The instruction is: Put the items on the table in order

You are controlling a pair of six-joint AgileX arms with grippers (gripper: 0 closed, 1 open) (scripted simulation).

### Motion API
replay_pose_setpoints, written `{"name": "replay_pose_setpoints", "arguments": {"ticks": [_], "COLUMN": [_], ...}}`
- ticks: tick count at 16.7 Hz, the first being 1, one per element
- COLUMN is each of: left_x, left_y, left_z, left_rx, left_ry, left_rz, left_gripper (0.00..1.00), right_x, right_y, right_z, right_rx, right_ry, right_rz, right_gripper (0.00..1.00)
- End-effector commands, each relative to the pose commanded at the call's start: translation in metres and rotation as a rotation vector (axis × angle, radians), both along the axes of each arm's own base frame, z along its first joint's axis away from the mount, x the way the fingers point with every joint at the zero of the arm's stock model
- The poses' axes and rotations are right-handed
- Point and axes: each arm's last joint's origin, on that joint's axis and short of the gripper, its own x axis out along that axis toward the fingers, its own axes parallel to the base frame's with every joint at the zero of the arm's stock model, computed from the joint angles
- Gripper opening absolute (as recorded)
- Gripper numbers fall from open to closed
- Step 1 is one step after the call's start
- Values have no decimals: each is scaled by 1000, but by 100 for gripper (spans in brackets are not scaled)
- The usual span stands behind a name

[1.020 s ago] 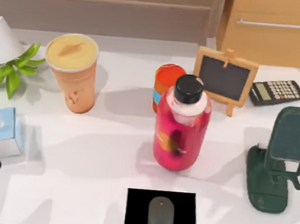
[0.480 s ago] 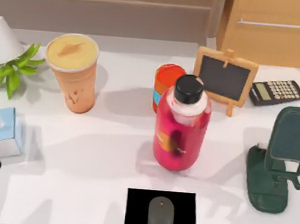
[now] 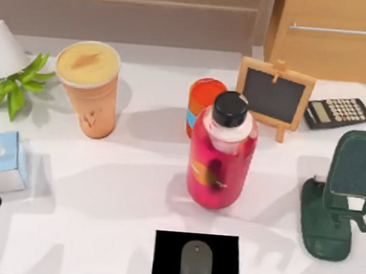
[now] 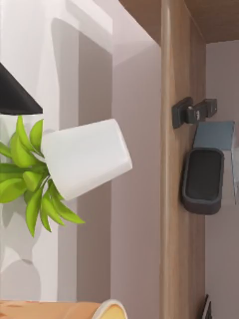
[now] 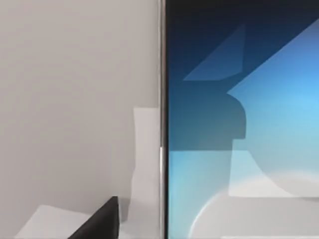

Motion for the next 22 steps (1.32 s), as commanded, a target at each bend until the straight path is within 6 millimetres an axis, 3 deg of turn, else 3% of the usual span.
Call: {"name": "replay_pose_setpoints", "arguments": {"ticks": [2,15,22], "left_x": [0,0,0], "left_y": [0,0,0], "left_z": [0,0,0], "left_rx": [0,0,0], "left_ry": [0,0,0], "left_rz": [0,0,0], "left_gripper": [100,100,100], "right_x": [0,0,0], "right_y": [0,0,0], "right_z": [0,0,0], "right_rx": [0,0,0], "right_ry": [0,0,0], "right_rz": [0,0,0], "right_gripper": [100,2,0]}}
